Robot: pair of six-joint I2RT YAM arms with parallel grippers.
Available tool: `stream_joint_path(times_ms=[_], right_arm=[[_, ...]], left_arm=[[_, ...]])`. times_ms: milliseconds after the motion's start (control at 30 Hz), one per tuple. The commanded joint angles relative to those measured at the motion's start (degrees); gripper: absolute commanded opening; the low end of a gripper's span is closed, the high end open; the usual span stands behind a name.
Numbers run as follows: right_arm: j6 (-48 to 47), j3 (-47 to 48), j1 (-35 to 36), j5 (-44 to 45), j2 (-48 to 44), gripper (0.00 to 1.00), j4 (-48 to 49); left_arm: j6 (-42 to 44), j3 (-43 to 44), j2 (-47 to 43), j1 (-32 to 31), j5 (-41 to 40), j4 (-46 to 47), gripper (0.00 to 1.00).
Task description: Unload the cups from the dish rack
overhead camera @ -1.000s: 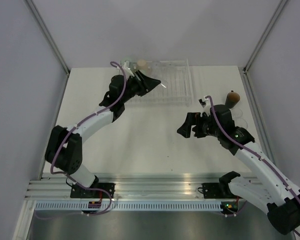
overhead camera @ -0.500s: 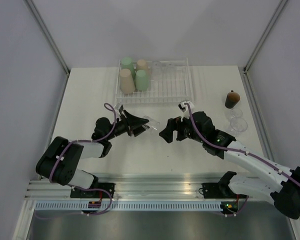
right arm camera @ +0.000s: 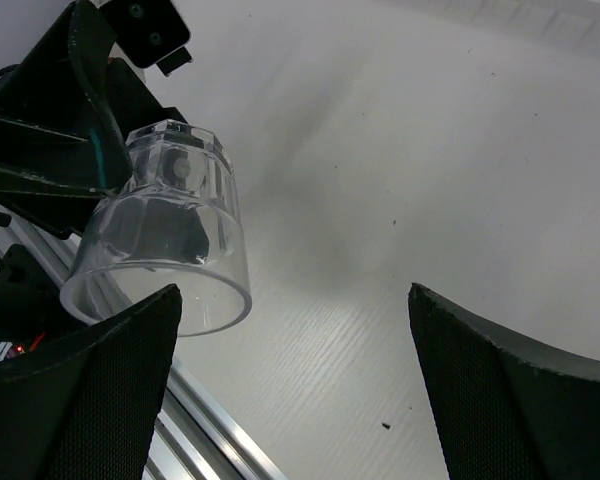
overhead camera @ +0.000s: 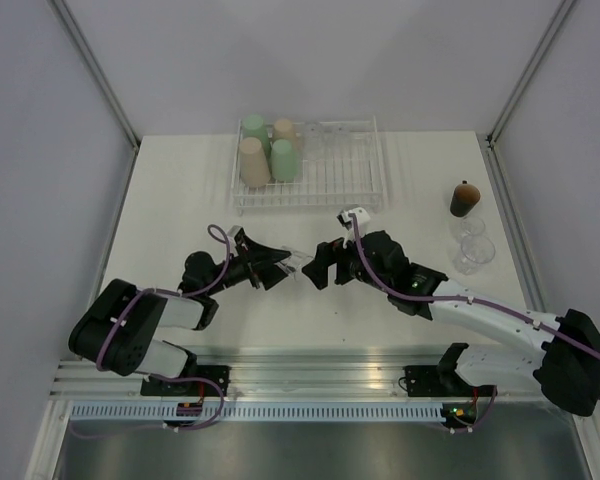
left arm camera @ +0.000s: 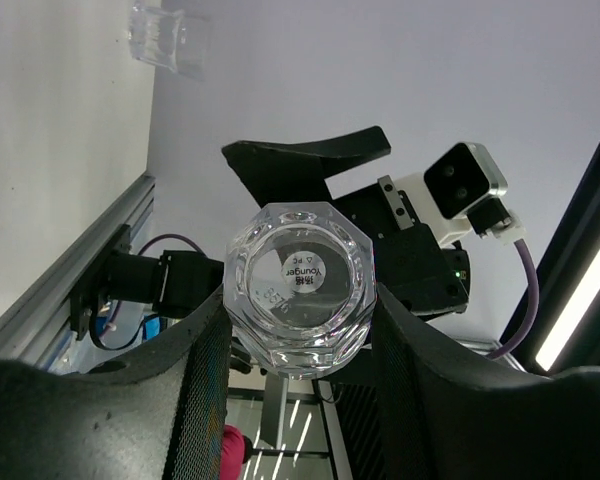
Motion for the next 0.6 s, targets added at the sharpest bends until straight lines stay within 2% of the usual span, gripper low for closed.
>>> stream_joint_path(times_ms=[0, 133, 233, 267, 333, 367, 467, 533, 567], right_arm=[[0.0, -0.1, 1.3, 1.6, 1.9, 0.98, 6.3], [0.3, -0.3, 2.3, 1.5, 3.6, 0.93, 11.1], [0.7, 0.1, 2.9, 1.2, 4.9, 0.79, 13.7], [0.7, 0.0, 3.3, 1.1, 5.3, 0.65, 14.3], [0.6, -0.1, 3.8, 1.5, 5.6, 0.47, 15.5], [0.7, -0.1, 4.2, 1.9, 5.6, 0.34, 15.6], [0.6, -0.3, 4.6, 2.0, 5.4, 0.14, 15.5], [0.7, -0.6, 4.6, 2.3, 5.0, 0.09, 15.1], [0.8, -0.9, 4.7, 2.5, 4.6, 0.01, 14.9]], left_arm=[[-3.8, -0.7, -2.3, 0.0, 1.9, 22.7, 0.02], [-4.6, -1.2, -3.0, -1.1, 2.9, 22.7, 0.02], [-4.6, -2.4, -2.9, -2.4, 2.6, 22.7, 0.02], [-4.6, -2.8, -2.8, -2.7, 2.3, 22.8, 0.02], [-4.2, -3.8, -2.8, -2.9, 1.8, 22.8, 0.02], [-4.1, -3.9, -2.8, -2.9, 1.6, 22.8, 0.02], [-3.8, -3.9, -2.6, -3.2, 1.3, 22.8, 0.02], [-3.6, -3.9, -2.2, -3.3, 1.1, 22.8, 0.02], [-3.5, -3.9, -1.9, -3.3, 0.8, 22.8, 0.02]])
